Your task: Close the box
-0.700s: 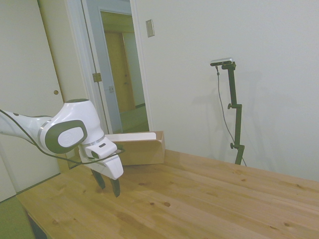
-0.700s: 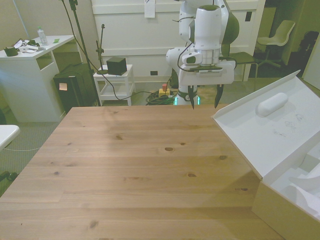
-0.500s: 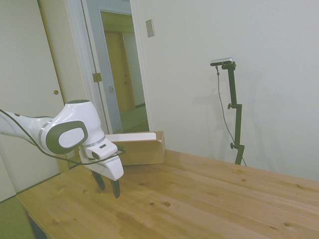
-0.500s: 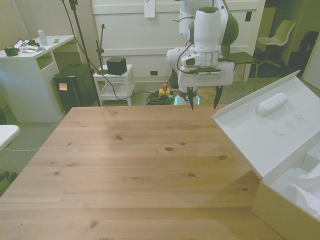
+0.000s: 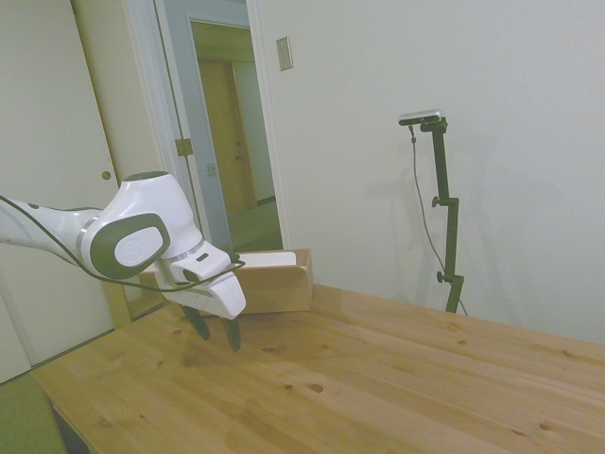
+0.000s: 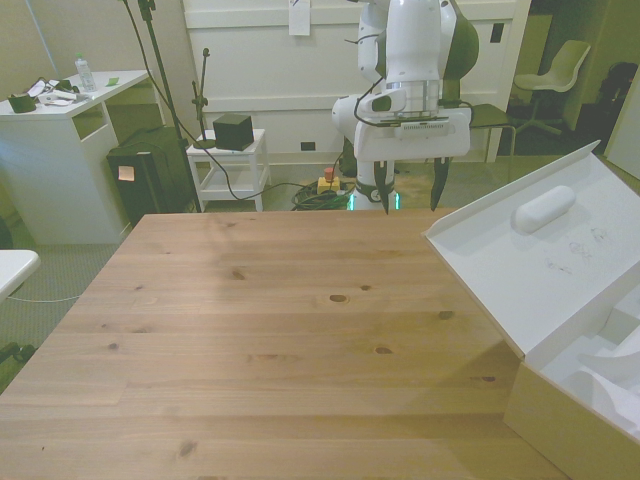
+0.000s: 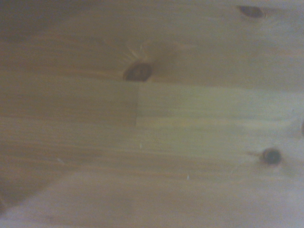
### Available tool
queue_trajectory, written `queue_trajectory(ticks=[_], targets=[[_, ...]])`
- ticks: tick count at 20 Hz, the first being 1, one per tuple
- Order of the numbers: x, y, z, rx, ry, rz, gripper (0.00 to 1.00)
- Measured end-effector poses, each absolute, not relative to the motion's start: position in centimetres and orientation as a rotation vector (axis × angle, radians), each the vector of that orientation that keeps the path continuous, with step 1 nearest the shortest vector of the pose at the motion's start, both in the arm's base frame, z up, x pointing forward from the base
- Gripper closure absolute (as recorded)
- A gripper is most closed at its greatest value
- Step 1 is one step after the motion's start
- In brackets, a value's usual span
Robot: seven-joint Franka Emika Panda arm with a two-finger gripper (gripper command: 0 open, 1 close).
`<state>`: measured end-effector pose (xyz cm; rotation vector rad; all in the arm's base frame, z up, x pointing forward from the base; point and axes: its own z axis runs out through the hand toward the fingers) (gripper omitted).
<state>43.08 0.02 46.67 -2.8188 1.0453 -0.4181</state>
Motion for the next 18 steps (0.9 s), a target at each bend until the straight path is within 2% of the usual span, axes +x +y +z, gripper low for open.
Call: queue_trajectory(ticks=[11, 18], targets=[[44.2, -2.2, 47.8, -2.840, 0.828, -0.613, 0.00], [43.6, 2.4, 49.5, -2.810, 0.706, -0.583, 0.00]])
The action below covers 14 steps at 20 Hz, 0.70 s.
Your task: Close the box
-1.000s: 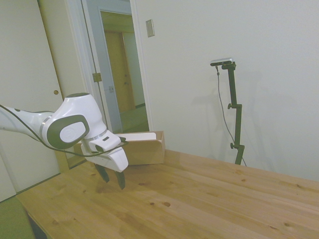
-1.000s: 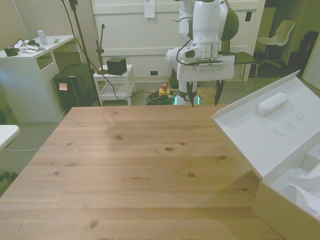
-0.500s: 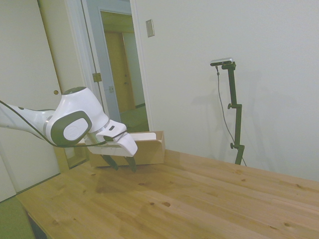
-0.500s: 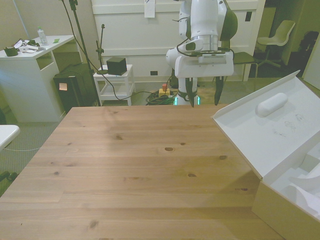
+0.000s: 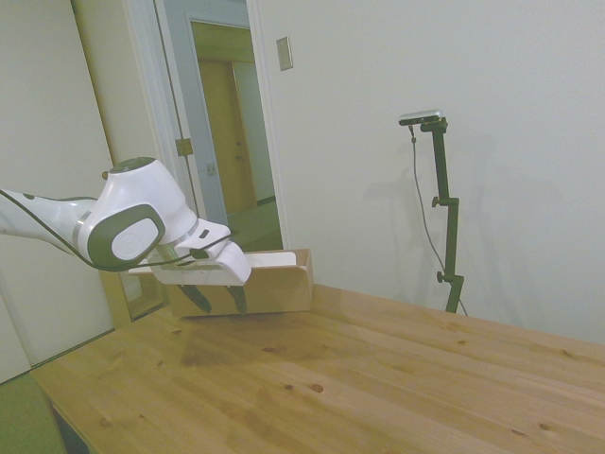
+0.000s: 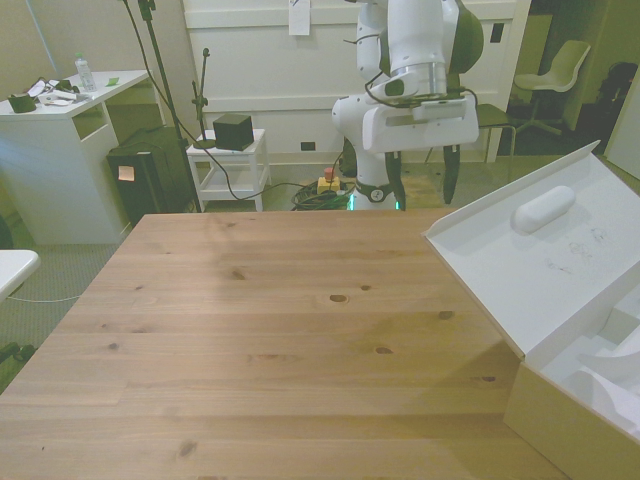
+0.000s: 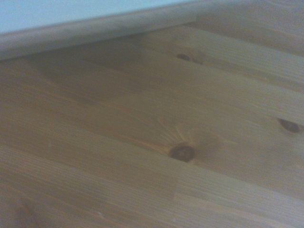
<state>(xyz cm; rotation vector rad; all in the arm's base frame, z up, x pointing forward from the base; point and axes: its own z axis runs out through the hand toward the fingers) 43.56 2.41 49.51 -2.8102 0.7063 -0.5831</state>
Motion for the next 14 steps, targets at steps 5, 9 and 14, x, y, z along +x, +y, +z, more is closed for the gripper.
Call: queue_trajectory(ticks=[5, 9, 14], targets=[[44.0, 4.0, 51.6, -2.786, 0.666, -0.608, 0.00], [45.8, 8.0, 54.2, -2.777, 0.610, -0.649, 0.00], [48.9, 11.8, 55.1, -2.799, 0.595, -0.672, 0.00]])
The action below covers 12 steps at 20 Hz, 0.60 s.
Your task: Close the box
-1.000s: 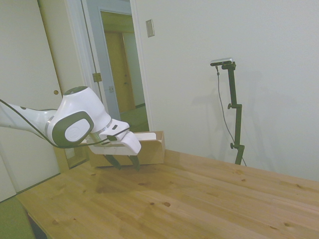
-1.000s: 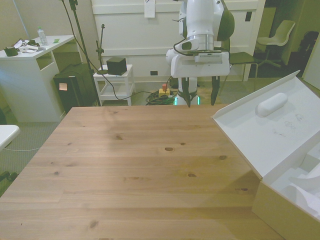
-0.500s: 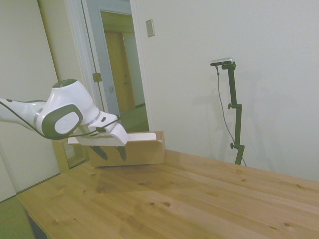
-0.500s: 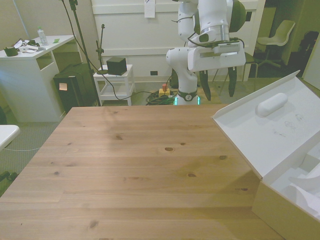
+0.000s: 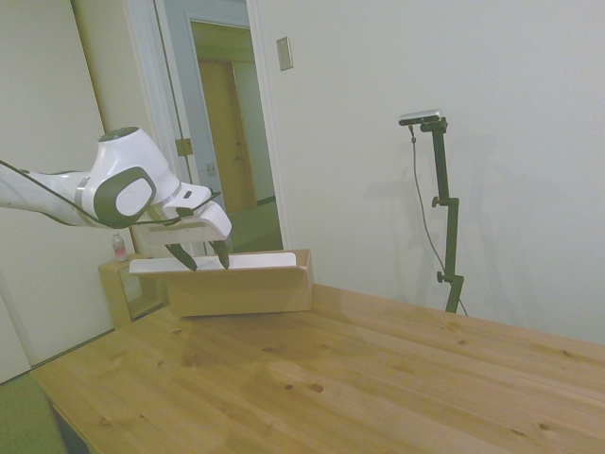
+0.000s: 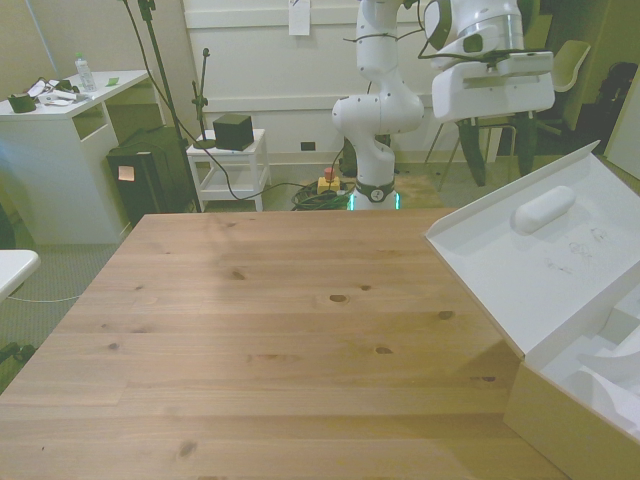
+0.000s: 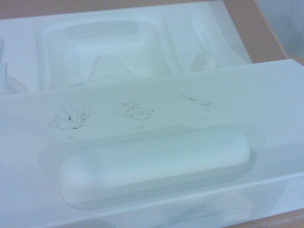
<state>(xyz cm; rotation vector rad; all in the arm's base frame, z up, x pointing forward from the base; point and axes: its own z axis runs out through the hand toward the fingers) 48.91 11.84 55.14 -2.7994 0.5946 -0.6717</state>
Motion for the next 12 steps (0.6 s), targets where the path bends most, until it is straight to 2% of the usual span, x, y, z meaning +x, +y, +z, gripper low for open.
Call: queue_trajectory(ticks=[5, 12], targets=[[50.6, 14.3, 59.3, -2.791, 0.603, -0.765, 0.00], [54.5, 15.0, 62.3, -2.770, 0.625, -0.797, 0.00]])
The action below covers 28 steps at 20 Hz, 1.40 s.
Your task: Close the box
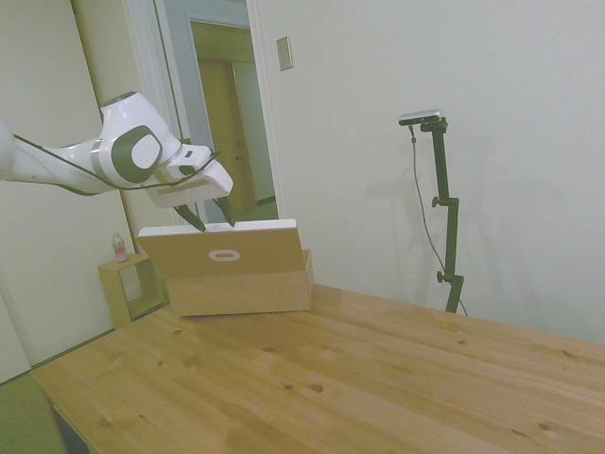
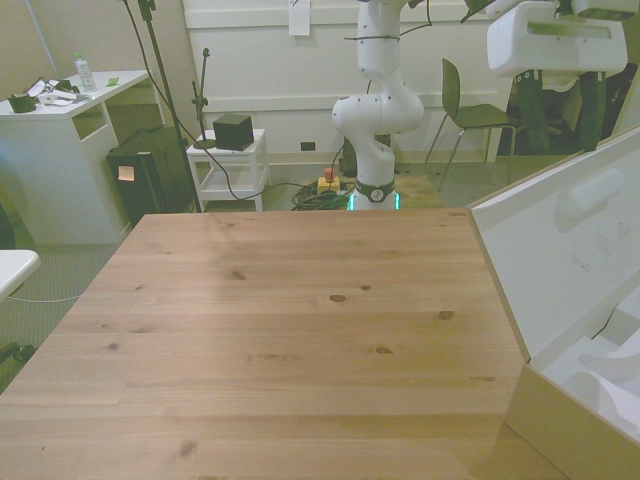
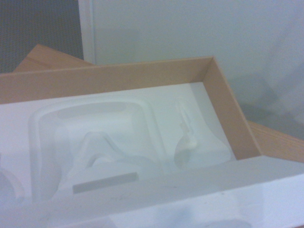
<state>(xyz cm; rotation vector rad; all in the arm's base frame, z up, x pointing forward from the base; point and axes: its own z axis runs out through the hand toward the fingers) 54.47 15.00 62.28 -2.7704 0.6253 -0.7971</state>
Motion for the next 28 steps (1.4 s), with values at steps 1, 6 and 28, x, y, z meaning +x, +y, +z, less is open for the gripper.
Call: queue_trajectory(ticks=[1, 6, 28], targets=[[55.5, 14.8, 62.7, -2.766, 0.632, -0.795, 0.00], [60.0, 15.1, 64.3, -2.771, 0.637, -0.792, 0.00], [74.4, 18.8, 60.9, -2.765, 0.634, -0.859, 0.00]])
